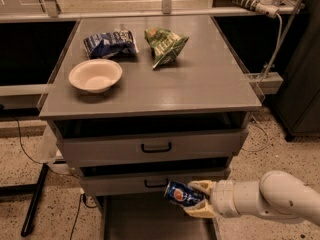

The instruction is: Place pepsi can into bottom drawer

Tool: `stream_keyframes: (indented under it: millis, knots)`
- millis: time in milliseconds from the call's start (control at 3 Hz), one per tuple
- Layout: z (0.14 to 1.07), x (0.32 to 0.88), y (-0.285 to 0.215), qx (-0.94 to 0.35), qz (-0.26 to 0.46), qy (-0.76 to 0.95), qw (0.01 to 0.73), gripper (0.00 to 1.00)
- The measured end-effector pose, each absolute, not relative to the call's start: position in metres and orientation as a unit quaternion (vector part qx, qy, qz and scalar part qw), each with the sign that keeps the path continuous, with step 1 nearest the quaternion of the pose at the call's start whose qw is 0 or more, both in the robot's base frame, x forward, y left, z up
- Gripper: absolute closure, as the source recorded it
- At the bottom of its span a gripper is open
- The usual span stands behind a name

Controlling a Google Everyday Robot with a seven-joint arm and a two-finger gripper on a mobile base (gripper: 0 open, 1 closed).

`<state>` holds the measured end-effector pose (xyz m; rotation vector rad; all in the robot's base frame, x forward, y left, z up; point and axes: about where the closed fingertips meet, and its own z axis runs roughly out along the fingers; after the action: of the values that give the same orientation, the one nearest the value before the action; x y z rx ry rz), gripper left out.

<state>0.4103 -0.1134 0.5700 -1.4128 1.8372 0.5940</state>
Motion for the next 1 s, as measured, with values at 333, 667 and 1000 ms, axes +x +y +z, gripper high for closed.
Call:
stream_keyframes:
  millis: [333, 667, 1000]
  knots:
    - [0.554, 0.437, -0.124, -0.534, 0.205, 0.735, 0.365, 1.0]
    - [0.554, 0.437, -0.124, -0.534, 0.206, 0.735, 0.365, 1.0]
    - [0.528, 0.442, -0.122, -0.529, 0.213, 0.738, 0.361, 1.0]
